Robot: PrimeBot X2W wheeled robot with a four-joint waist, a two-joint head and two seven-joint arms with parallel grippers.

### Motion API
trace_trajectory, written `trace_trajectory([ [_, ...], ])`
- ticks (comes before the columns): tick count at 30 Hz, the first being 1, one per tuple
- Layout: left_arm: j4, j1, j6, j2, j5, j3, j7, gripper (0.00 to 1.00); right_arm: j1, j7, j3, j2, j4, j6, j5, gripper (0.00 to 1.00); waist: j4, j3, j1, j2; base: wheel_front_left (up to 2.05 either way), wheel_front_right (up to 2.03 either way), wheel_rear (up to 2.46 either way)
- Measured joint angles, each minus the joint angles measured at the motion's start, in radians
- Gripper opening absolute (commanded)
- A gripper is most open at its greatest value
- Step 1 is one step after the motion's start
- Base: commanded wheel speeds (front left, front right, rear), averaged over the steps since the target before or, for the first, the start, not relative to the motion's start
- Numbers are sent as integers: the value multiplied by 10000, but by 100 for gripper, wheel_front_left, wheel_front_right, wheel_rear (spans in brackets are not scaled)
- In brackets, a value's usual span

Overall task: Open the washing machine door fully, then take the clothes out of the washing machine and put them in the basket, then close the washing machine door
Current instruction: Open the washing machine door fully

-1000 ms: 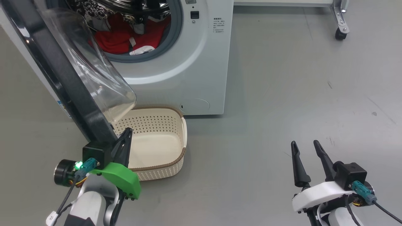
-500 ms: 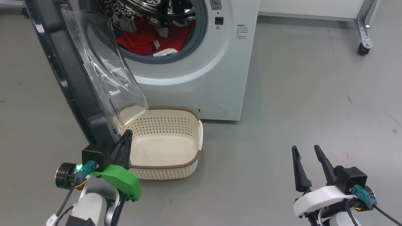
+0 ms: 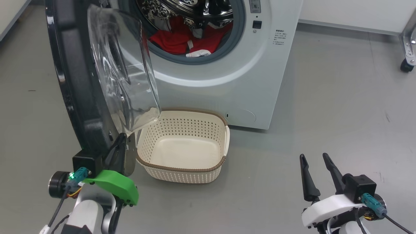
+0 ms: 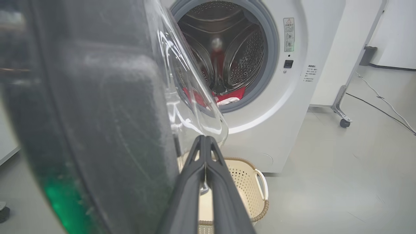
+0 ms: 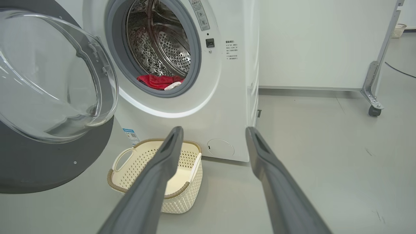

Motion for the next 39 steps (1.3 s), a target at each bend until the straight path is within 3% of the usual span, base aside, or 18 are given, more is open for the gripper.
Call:
trace_trajectory([
  [15, -98, 12, 332, 621, -479, 1106, -184, 0, -26, 0, 357, 19, 15, 82, -211, 100, 351, 532, 0, 0, 0, 0, 0],
  [39, -405, -448, 813, 1482, -1440, 3170, -483, 0, -978, 0, 378, -274, -123, 86, -500, 100, 408, 2323, 0, 0, 0, 0, 0],
])
